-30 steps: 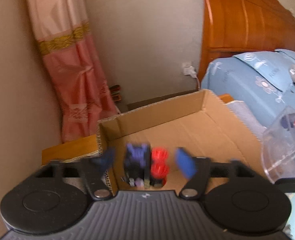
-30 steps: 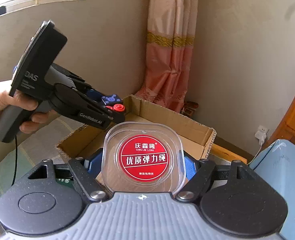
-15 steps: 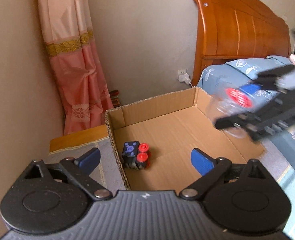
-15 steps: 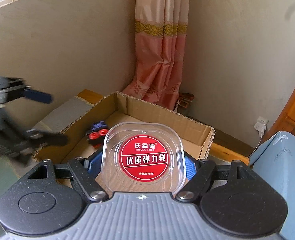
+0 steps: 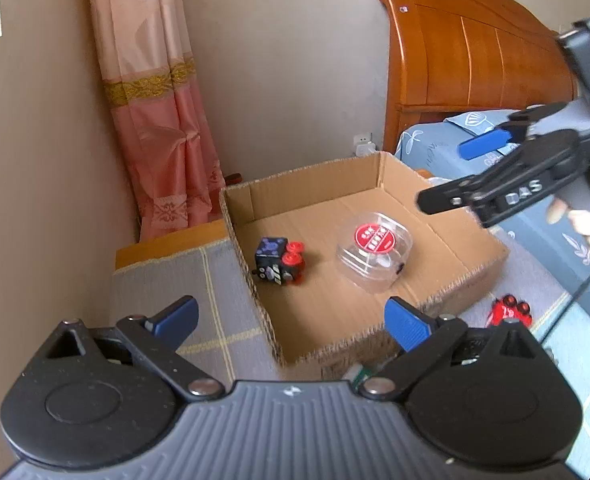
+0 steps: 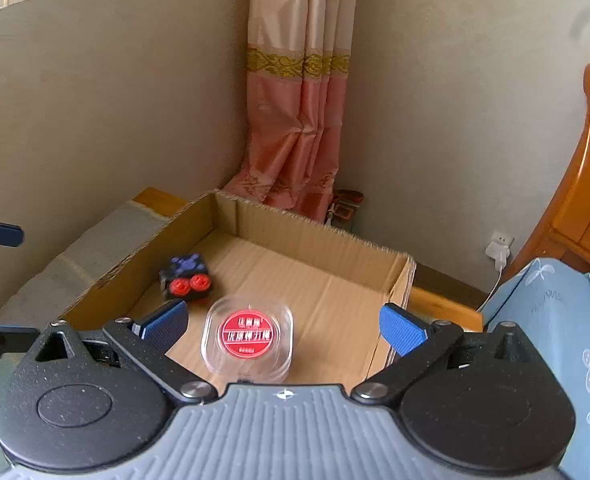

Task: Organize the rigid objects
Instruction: 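Carry both items over the cardboard box and open both grippers to drop them, then move both tools back toward the remaining items on the bed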

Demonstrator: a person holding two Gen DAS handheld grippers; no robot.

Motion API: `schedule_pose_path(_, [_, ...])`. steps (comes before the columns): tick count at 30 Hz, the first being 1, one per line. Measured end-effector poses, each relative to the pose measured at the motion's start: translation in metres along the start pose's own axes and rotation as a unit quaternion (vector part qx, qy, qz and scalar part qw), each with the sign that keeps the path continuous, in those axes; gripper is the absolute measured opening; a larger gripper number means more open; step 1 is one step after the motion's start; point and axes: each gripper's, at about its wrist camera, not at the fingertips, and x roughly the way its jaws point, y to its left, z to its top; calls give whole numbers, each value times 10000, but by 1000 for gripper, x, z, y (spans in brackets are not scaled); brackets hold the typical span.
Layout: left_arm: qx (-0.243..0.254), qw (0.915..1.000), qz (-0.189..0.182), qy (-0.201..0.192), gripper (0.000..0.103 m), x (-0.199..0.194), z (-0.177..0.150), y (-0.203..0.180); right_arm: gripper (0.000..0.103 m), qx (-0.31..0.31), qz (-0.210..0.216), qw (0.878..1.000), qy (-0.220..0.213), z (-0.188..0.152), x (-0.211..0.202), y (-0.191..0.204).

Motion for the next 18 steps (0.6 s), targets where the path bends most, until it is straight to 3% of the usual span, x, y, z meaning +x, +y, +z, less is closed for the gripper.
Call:
schedule_pose_path(7, [167, 9998, -58, -39, 99, -20, -26, -14, 103, 69, 96, 9999, -114, -41, -51, 14])
schedule_pose_path(14, [-209, 9997, -68, -97, 102, -28, -65, -15, 103, 266, 132, 9993, -206, -103, -87, 30])
schedule_pose_path(18, [-411, 9991, 70, -85, 102, -23, -86, -12, 103, 614, -83, 9979, -192, -140, -91, 31])
